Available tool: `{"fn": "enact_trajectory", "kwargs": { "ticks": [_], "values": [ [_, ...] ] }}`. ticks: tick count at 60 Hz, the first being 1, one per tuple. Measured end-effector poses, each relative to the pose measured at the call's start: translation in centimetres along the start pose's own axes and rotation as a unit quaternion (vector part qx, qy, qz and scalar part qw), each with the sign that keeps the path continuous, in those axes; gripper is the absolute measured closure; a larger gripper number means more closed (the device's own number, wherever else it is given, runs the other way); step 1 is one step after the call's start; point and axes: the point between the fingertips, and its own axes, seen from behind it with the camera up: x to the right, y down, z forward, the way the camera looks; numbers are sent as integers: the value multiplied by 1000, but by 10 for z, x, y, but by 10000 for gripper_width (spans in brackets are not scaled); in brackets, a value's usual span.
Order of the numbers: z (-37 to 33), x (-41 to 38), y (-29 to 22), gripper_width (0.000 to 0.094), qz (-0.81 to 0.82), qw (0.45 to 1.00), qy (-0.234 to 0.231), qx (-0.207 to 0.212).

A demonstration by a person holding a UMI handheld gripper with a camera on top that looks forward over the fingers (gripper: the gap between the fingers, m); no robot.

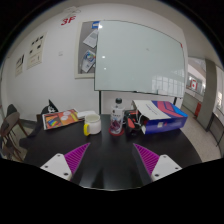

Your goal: Pour water

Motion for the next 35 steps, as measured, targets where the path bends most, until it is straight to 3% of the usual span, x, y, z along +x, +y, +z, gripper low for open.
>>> {"fn": "enact_trajectory", "kwargs": {
  "ticks": [16, 35],
  "values": [
    [-105, -21, 30, 88, -34, 999, 1, -2],
    [-137, -28, 22, 91, -13, 1000, 4, 18]
  ]
}}
